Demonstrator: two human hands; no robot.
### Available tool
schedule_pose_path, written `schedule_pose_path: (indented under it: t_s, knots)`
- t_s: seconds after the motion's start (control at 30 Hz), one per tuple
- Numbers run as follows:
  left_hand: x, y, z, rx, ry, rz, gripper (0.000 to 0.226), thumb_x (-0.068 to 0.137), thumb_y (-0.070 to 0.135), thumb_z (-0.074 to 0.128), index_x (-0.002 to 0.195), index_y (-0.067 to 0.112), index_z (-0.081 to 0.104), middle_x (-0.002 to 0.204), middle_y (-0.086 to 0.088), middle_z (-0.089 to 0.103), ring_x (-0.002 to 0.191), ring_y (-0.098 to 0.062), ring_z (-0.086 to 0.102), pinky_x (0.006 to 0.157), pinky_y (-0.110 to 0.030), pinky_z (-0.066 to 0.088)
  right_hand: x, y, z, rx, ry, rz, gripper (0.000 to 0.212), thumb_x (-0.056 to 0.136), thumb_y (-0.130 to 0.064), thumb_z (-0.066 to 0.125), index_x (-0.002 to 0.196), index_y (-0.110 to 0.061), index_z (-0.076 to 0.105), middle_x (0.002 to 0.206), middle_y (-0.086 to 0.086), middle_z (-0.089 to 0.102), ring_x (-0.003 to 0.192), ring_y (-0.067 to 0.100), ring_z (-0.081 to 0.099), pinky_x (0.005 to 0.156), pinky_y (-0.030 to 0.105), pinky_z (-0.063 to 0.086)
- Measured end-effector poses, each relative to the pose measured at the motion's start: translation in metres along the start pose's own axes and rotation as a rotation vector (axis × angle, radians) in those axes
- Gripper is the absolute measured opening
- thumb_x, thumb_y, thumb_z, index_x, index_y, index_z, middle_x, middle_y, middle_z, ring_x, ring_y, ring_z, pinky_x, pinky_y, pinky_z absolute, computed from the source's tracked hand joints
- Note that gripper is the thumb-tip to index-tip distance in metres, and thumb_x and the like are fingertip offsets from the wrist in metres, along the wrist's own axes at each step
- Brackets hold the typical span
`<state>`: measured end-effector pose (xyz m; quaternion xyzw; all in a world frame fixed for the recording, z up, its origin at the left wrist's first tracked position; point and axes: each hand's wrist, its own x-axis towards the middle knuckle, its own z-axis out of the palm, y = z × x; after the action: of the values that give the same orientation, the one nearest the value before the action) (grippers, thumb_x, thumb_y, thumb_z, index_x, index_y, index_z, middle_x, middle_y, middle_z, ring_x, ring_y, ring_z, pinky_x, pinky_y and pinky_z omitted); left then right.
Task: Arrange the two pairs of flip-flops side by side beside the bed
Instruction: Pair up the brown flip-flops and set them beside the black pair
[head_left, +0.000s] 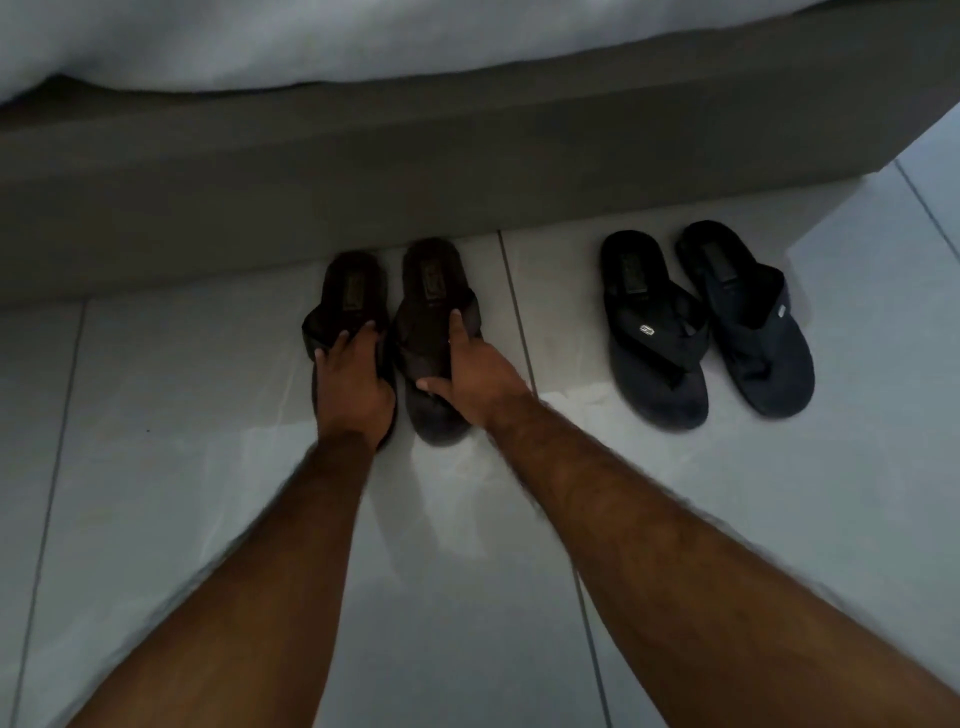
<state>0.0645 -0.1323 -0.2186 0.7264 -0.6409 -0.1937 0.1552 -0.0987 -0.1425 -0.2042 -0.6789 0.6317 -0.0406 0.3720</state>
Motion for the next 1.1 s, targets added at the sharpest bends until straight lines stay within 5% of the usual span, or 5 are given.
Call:
schedule_pose_path:
  t_s: [0.17,0.3,1.1]
  knots:
    - [-0.003,-0.002,0.001,0.036,0.013,0.017,0.064,0.088,0.026,0.040,0.149,0.009,0.041,0.152,-0.018,0.046,0.147,-0.031,0.035,0.126,-0.046,0.011,0.000,-0.004,0.001,-0.314,0.170,-0.003,0.095,0.084,-0.066,0.060,0.157,-0.015,0.026,0.157,0.026,0.025,0.141,0.042,0.028,0.108,0.048,0.034]
    - [0.000,-0.004,0.005,0.058,0.065,0.026,0.047,0.102,0.028,0.042,0.145,0.009,0.048,0.148,-0.016,0.052,0.144,-0.030,0.040,0.125,-0.048,0.016,0.002,-0.002,0.005,-0.254,0.122,-0.062,0.092,0.091,-0.056,0.060,0.158,-0.008,0.022,0.166,0.027,-0.009,0.154,0.041,-0.003,0.124,0.049,0.018]
    - [-0.067,-0.016,0.004,0.012,0.152,-0.082,0.046,0.100,0.027,0.038,0.136,0.007,0.059,0.140,-0.017,0.059,0.139,-0.031,0.046,0.125,-0.048,0.018,-0.048,0.001,0.026,-0.206,0.029,-0.189,0.087,0.094,-0.051,0.057,0.161,-0.016,0.013,0.166,0.023,-0.013,0.155,0.038,-0.007,0.125,0.048,0.015]
